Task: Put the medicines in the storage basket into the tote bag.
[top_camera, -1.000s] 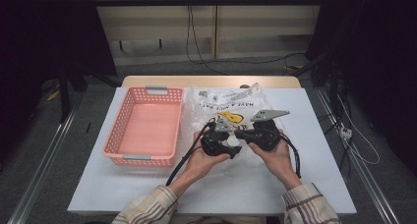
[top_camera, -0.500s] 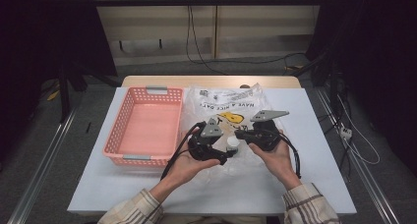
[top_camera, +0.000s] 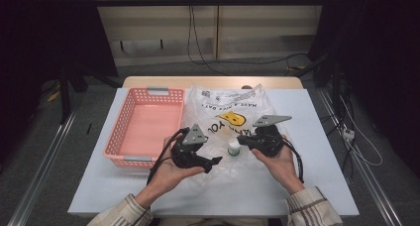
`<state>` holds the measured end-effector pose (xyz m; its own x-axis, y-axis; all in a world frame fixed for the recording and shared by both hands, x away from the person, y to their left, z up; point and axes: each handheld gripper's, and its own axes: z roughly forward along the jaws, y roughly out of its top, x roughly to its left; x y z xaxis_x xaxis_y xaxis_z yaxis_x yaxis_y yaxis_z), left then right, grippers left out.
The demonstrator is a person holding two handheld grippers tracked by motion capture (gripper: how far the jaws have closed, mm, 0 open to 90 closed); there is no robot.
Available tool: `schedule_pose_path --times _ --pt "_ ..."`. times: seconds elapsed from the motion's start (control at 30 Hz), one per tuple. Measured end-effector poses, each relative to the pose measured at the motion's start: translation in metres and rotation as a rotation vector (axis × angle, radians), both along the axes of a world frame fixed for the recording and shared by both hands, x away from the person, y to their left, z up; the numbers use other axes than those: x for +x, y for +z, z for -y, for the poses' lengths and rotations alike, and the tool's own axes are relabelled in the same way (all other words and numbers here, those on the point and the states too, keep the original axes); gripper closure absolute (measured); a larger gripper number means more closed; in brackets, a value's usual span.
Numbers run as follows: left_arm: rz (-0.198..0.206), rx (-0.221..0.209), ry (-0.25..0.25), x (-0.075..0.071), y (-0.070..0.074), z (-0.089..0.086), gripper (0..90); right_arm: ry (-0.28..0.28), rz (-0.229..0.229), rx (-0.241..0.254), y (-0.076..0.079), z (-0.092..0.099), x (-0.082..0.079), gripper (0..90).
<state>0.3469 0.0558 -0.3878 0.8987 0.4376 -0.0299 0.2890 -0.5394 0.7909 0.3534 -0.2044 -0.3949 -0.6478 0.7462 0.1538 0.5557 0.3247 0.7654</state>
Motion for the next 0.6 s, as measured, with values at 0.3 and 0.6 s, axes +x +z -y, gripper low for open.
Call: schedule_pose_path --times 0.3,0.6 --pt "0.020 0.021 0.015 -0.020 -0.009 -0.015 22.0 0.003 -0.011 -0.022 -0.007 -0.001 -0.006 85.0" --pt "0.008 -0.011 0.057 -0.034 -0.016 -0.036 21.1 0.002 -0.031 -0.019 -0.011 0.001 -0.013 72.3"
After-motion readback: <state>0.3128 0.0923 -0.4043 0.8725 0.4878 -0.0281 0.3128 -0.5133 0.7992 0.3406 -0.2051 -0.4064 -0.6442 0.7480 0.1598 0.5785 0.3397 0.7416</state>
